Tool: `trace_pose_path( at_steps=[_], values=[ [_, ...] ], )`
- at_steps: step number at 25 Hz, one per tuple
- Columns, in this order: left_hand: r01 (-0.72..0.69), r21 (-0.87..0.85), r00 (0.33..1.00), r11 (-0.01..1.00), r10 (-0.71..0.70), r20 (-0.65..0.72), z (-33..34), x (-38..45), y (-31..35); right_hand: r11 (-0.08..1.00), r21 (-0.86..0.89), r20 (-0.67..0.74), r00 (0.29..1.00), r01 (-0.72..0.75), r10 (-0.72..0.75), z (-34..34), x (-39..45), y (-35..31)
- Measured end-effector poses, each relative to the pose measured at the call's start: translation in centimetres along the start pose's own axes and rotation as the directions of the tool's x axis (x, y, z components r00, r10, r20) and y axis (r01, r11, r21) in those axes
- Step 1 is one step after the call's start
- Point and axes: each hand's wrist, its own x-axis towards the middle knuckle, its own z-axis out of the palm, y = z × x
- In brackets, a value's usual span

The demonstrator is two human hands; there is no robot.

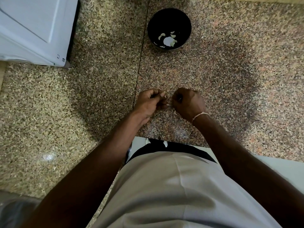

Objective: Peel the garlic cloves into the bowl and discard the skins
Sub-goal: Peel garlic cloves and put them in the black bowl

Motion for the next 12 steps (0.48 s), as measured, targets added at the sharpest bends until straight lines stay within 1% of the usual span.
trace_pose_path(
  at_steps=[4, 7, 9, 12],
  values=[
    [0.027, -0.036, 1.000, 0.999, -0.027, -0.006, -0.2, -0.1, -0.2, 0.994, 0.103, -0.003, 0.999, 0.038, -0.038, -0.2, -0.1, -0.3],
    [0.031, -0.070, 1.000, 0.997, -0.030, 0.006, -0.2, -0.2, -0.1, 0.972, 0.227, 0.002, 0.998, 0.054, -0.056, -0.4, -0.2, -0.8],
    [0.023, -0.084, 1.000, 0.996, -0.022, 0.011, -0.1, -0.3, 0.1, 0.957, 0.286, -0.021, 0.999, 0.041, -0.037, -0.4, -0.4, -1.0],
    [0.016, -0.088, 1.000, 0.996, -0.014, 0.020, 0.1, -0.3, 0.1, 0.955, 0.297, -0.046, 0.999, 0.013, 0.001, -0.3, -0.6, -1.2]
  ],
)
